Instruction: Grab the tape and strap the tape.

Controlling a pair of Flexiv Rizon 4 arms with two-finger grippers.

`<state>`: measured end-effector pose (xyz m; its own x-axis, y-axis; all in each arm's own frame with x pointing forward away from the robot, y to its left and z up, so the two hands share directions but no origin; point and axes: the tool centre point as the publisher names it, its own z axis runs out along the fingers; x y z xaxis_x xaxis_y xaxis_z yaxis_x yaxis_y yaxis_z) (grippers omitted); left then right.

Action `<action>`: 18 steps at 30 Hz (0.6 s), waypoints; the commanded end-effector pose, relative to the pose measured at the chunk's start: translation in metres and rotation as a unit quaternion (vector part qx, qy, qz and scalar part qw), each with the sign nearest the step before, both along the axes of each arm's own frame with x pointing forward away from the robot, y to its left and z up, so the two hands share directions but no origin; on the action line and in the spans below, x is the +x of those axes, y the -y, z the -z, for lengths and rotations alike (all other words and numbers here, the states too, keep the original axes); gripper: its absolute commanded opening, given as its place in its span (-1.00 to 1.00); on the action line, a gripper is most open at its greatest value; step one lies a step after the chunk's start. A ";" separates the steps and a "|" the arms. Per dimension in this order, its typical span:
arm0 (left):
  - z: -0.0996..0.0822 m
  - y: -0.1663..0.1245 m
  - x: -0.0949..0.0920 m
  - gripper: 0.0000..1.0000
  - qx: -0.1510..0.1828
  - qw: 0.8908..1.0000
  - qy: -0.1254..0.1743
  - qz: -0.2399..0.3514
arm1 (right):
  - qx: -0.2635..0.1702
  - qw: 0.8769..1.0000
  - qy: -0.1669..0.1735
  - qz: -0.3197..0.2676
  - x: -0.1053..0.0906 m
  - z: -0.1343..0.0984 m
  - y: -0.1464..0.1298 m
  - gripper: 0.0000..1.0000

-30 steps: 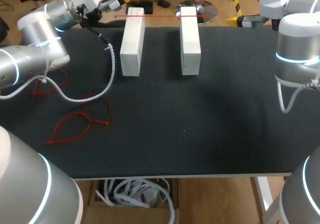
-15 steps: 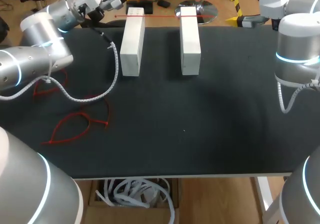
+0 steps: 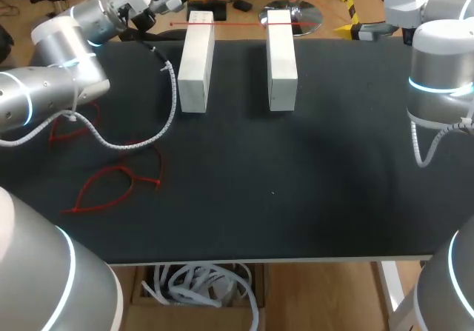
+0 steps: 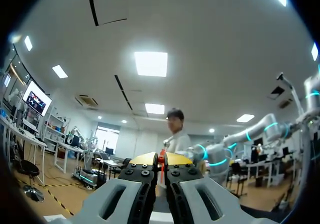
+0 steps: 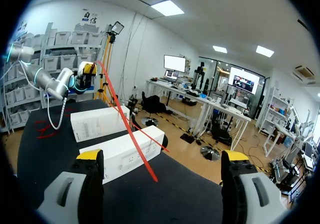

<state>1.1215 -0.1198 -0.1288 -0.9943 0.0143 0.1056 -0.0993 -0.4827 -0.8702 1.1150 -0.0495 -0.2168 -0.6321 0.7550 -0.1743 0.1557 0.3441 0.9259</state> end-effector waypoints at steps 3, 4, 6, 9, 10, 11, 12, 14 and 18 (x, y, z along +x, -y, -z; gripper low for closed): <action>-0.003 0.000 -0.003 -1.00 0.005 1.000 -0.001 -0.003 | 0.000 1.000 0.000 0.000 0.000 0.000 0.000 1.00; -0.003 0.000 -0.003 -1.00 0.005 1.000 -0.001 -0.003 | 0.000 1.000 0.000 0.000 0.000 0.000 0.000 1.00; -0.003 0.000 -0.003 -1.00 0.005 1.000 -0.001 -0.003 | 0.000 1.000 0.000 0.000 0.000 0.000 0.000 1.00; -0.003 0.000 -0.003 -1.00 0.005 1.000 -0.001 -0.003 | 0.000 1.000 0.000 0.000 0.000 0.000 0.000 1.00; -0.003 0.000 -0.003 -1.00 0.005 1.000 -0.001 -0.003 | 0.000 1.000 0.000 0.000 0.000 0.000 0.000 1.00; -0.003 0.000 -0.003 -1.00 0.005 1.000 -0.001 -0.003 | 0.000 1.000 0.000 0.000 0.000 0.000 0.000 1.00; -0.003 0.000 -0.003 -1.00 0.005 1.000 -0.001 -0.003 | 0.000 1.000 0.000 0.000 0.000 0.000 0.000 1.00; -0.003 0.000 -0.003 -1.00 0.005 1.000 -0.001 -0.003 | 0.000 1.000 0.000 0.000 0.000 0.000 0.000 1.00; -0.003 0.000 -0.003 -1.00 0.005 1.000 -0.001 -0.003 | 0.003 1.000 -0.005 0.029 0.002 -0.004 -0.006 1.00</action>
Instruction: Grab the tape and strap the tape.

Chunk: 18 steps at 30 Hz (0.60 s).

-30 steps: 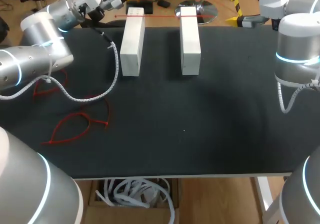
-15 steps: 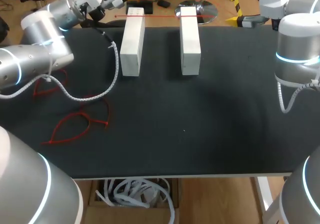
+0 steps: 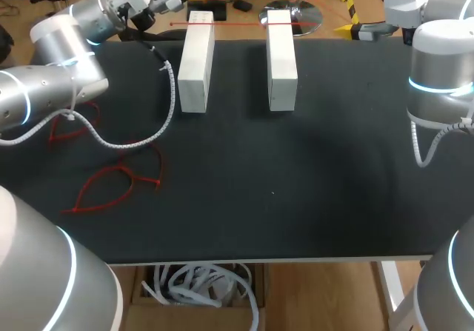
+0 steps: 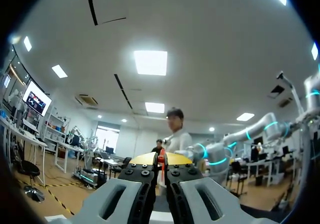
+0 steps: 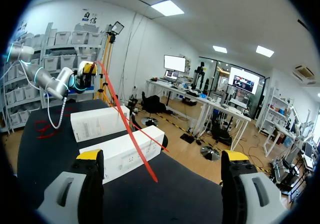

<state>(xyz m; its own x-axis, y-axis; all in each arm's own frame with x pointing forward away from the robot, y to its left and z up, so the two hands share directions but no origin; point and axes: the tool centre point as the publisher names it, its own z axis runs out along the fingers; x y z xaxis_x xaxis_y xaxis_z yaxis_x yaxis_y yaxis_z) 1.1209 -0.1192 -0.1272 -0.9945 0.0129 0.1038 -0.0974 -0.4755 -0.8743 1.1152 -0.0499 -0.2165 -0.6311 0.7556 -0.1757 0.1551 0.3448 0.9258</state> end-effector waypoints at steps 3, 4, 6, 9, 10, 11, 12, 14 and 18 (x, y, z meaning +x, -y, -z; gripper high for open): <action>-0.001 0.001 -0.002 -1.00 0.001 1.000 -0.002 -0.003 | 0.043 0.996 -0.017 0.076 -0.002 -0.014 -0.015 1.00; -0.001 0.001 -0.002 -1.00 0.001 1.000 -0.002 -0.003 | 0.061 0.993 -0.025 0.101 -0.005 -0.017 -0.016 1.00; -0.001 0.001 -0.002 -1.00 0.001 1.000 -0.002 -0.003 | 0.136 0.980 -0.045 0.140 -0.010 -0.024 -0.019 1.00; -0.001 0.001 -0.002 -1.00 0.001 1.000 -0.002 -0.003 | 0.222 0.952 -0.080 0.197 -0.018 -0.025 -0.022 1.00; -0.001 0.001 -0.002 -1.00 0.001 1.000 -0.002 -0.003 | 0.238 0.944 -0.092 0.210 -0.021 -0.026 -0.023 1.00; -0.001 0.001 -0.002 -1.00 0.001 1.000 -0.002 -0.003 | 0.265 0.932 -0.109 0.221 -0.024 -0.025 -0.024 1.00; -0.001 0.001 -0.002 -1.00 0.001 1.000 -0.002 -0.003 | 0.295 0.917 -0.128 0.234 -0.028 -0.023 -0.026 1.00; -0.001 0.001 -0.002 -1.00 0.001 1.000 -0.002 -0.003 | 0.348 0.894 -0.159 0.234 -0.032 -0.020 -0.030 1.00; -0.001 0.001 -0.002 -1.00 0.001 1.000 -0.002 -0.003 | 0.419 0.857 -0.181 0.240 -0.034 -0.014 -0.031 1.00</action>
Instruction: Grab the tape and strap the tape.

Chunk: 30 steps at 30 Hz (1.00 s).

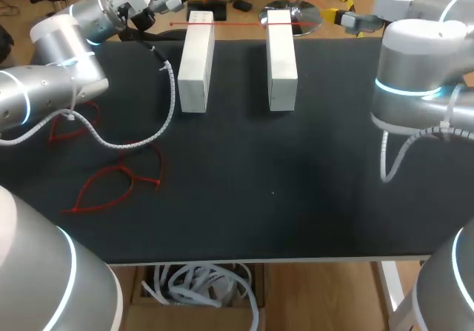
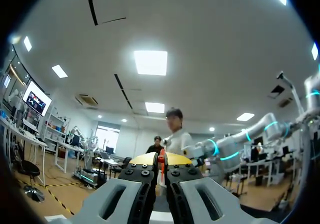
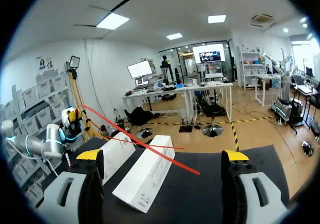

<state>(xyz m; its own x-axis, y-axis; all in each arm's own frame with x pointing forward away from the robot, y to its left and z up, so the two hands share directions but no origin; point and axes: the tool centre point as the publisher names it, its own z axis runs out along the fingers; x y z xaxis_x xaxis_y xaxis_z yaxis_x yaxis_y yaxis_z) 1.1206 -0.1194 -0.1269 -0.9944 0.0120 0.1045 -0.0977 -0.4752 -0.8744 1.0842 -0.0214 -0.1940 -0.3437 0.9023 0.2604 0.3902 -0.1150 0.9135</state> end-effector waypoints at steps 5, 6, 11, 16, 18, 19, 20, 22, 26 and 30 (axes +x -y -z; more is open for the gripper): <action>-0.001 0.000 -0.002 -1.00 0.001 1.000 -0.001 -0.003 | 0.319 0.936 -0.081 0.127 0.004 0.024 -0.006 1.00; -0.001 0.000 -0.002 -1.00 0.001 1.000 -0.001 -0.003 | 0.328 0.931 -0.080 0.139 0.005 0.023 -0.008 1.00; -0.001 0.000 -0.002 -1.00 0.001 1.000 -0.001 -0.003 | 0.325 0.931 -0.066 0.151 0.012 0.006 -0.027 1.00; -0.001 0.000 -0.002 -1.00 0.001 1.000 -0.001 -0.003 | 0.268 0.956 -0.038 0.111 0.011 -0.005 -0.035 1.00; -0.001 0.000 -0.002 -1.00 0.001 1.000 -0.001 -0.003 | 0.268 0.956 -0.038 0.111 0.011 -0.005 -0.035 1.00; -0.001 0.000 -0.002 -1.00 0.001 1.000 -0.001 -0.003 | 0.268 0.956 -0.038 0.111 0.011 -0.005 -0.035 1.00; -0.001 0.000 -0.002 -1.00 0.001 1.000 -0.001 -0.003 | 0.268 0.956 -0.038 0.111 0.011 -0.005 -0.035 1.00; -0.001 0.000 -0.002 -1.00 0.001 1.000 -0.001 -0.003 | 0.268 0.956 -0.038 0.111 0.011 -0.005 -0.035 1.00; -0.001 0.000 -0.002 -1.00 0.001 1.000 -0.001 -0.003 | 0.268 0.956 -0.038 0.111 0.011 -0.005 -0.035 1.00; -0.001 0.000 -0.002 -1.00 0.001 1.000 -0.001 -0.003 | 0.331 0.929 -0.048 0.159 0.010 -0.010 -0.045 1.00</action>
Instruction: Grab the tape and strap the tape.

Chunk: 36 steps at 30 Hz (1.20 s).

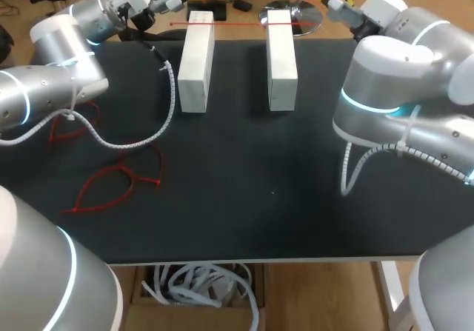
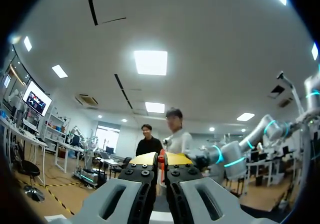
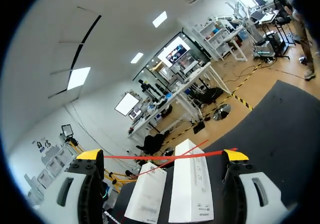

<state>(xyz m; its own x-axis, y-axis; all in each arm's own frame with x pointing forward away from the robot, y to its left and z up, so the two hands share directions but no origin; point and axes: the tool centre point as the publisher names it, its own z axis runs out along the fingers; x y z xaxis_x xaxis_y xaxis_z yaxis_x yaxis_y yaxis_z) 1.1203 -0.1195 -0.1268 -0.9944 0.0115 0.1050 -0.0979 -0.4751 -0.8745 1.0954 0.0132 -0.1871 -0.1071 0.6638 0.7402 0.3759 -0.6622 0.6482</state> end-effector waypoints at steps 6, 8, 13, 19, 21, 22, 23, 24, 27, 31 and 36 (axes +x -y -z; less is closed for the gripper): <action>-0.001 0.000 -0.002 -1.00 0.001 1.000 -0.001 -0.002 | 0.140 0.984 -0.002 0.108 -0.003 -0.020 -0.027 1.00; -0.001 0.000 -0.002 -1.00 0.001 1.000 -0.001 -0.002 | 0.153 0.980 -0.002 0.124 -0.001 -0.014 -0.024 1.00; -0.001 0.000 -0.002 -1.00 0.001 1.000 -0.001 -0.002 | 0.223 0.967 0.008 0.126 -0.001 0.004 -0.018 1.00; -0.001 0.000 -0.002 -1.00 0.001 1.000 -0.001 -0.002 | 0.293 0.945 0.062 0.135 0.002 0.008 -0.013 1.00; -0.001 0.000 -0.002 -1.00 0.001 1.000 -0.001 -0.002 | 0.297 0.943 0.057 0.138 0.004 0.007 -0.013 1.00; -0.001 0.000 -0.002 -1.00 0.001 1.000 -0.001 -0.002 | 0.301 0.941 0.061 0.145 0.006 0.007 -0.011 1.00; -0.001 0.000 -0.002 -1.00 0.001 1.000 -0.001 -0.002 | 0.297 0.941 0.064 0.146 0.008 0.006 -0.009 1.00; -0.001 0.000 -0.002 -1.00 0.001 1.000 -0.001 -0.002 | 0.299 0.939 0.064 0.153 0.010 0.005 -0.008 1.00; -0.001 0.000 -0.002 -1.00 0.001 1.000 -0.001 -0.002 | 0.302 0.935 0.074 0.169 0.017 0.001 -0.001 1.00; -0.001 0.000 -0.002 -1.00 0.001 1.000 -0.001 -0.002 | 0.303 0.931 0.092 0.182 0.025 -0.010 0.005 1.00; -0.001 0.000 -0.002 -1.00 0.001 1.000 -0.001 -0.002 | 0.311 0.927 0.098 0.185 0.027 -0.018 0.006 1.00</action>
<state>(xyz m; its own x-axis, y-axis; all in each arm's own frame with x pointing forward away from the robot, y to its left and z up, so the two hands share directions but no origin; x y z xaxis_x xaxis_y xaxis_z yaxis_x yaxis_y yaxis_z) 1.1202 -0.1195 -0.1267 -0.9944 0.0110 0.1053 -0.0979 -0.4751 -0.8745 1.1175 0.0033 -0.1677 -0.1108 0.1351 0.9846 0.0153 -0.9904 0.1376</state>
